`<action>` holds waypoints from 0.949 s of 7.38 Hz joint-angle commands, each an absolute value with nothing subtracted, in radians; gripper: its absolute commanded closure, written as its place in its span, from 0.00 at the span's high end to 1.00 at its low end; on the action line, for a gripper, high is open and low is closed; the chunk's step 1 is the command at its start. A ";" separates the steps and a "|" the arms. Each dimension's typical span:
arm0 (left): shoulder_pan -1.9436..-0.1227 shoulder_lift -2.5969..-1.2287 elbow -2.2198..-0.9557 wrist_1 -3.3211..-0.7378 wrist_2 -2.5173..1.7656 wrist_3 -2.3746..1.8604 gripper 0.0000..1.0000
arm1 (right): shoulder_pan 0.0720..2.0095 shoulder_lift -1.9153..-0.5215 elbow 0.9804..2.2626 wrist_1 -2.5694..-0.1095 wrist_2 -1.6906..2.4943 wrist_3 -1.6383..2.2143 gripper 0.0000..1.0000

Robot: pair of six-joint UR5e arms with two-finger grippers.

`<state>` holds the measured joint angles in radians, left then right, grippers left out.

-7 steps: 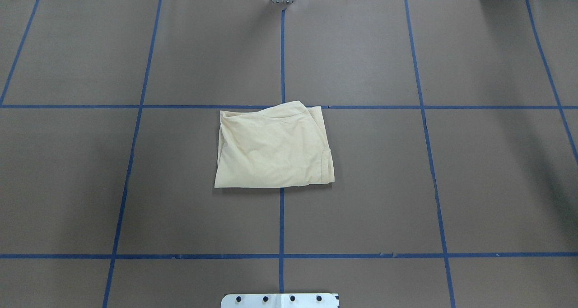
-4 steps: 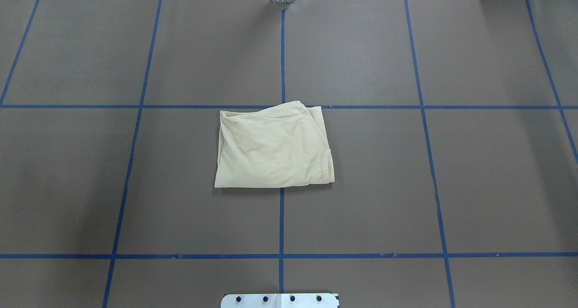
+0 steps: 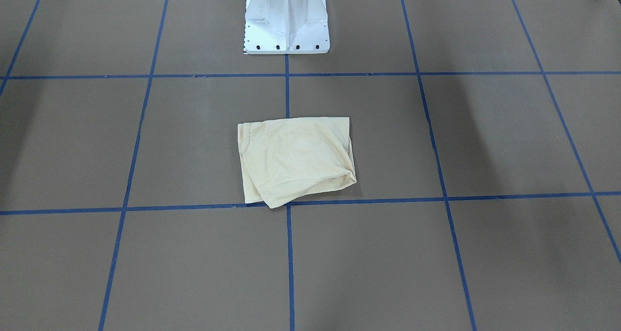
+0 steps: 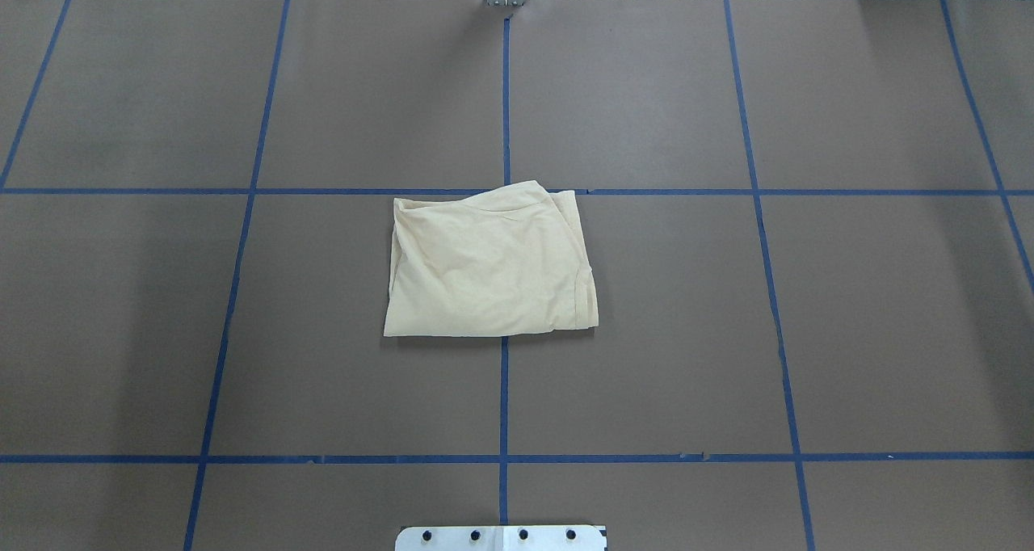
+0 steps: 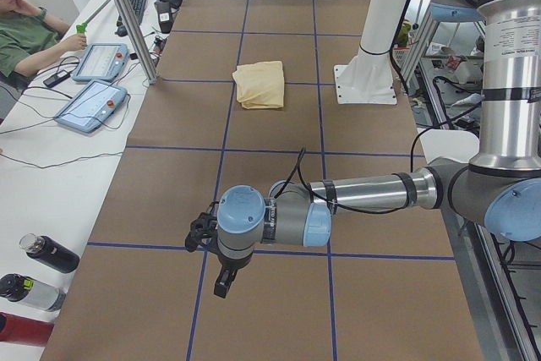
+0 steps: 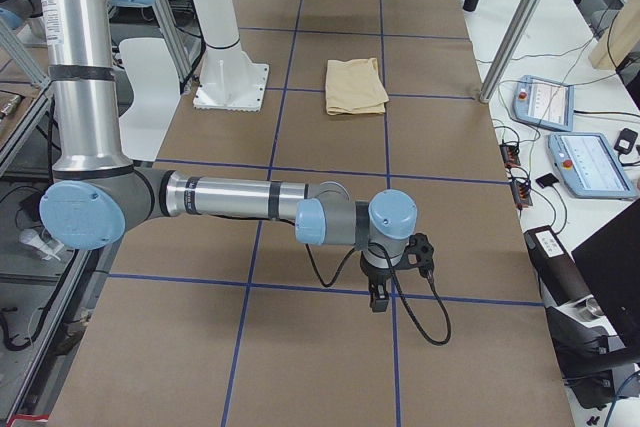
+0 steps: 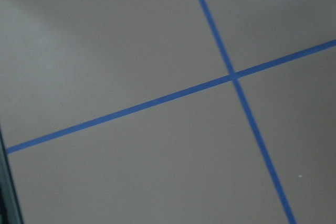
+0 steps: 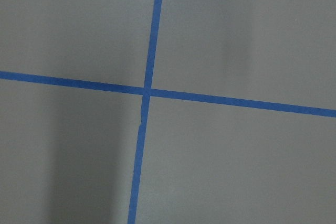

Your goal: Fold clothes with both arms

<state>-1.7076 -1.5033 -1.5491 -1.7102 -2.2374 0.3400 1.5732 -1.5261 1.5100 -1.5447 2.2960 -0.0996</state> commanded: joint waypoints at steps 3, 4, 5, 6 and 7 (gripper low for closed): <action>-1.709 -1.493 -1.583 -1.577 -2.455 0.373 1.00 | 1.574 -1.537 1.511 -1.545 2.298 -0.098 1.00; -1.712 -1.485 -1.589 -1.578 -2.489 0.374 1.00 | 1.574 -1.539 1.511 -1.545 2.298 -0.098 1.00; -1.713 -1.483 -1.597 -1.578 -2.477 0.380 1.00 | 1.572 -1.539 1.512 -1.545 2.298 -0.098 1.00; -1.713 -1.482 -1.597 -1.577 -2.476 0.380 1.00 | 1.574 -1.539 1.513 -1.545 2.298 -0.098 1.00; -1.713 -1.470 -1.597 -1.577 -2.477 0.379 1.00 | 1.574 -1.539 1.514 -1.545 2.298 -0.098 1.00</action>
<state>-1.7129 -1.4798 -1.5957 -1.5775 -2.4746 0.3792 1.5733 -1.5385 1.5127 -1.5447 2.2979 -0.0982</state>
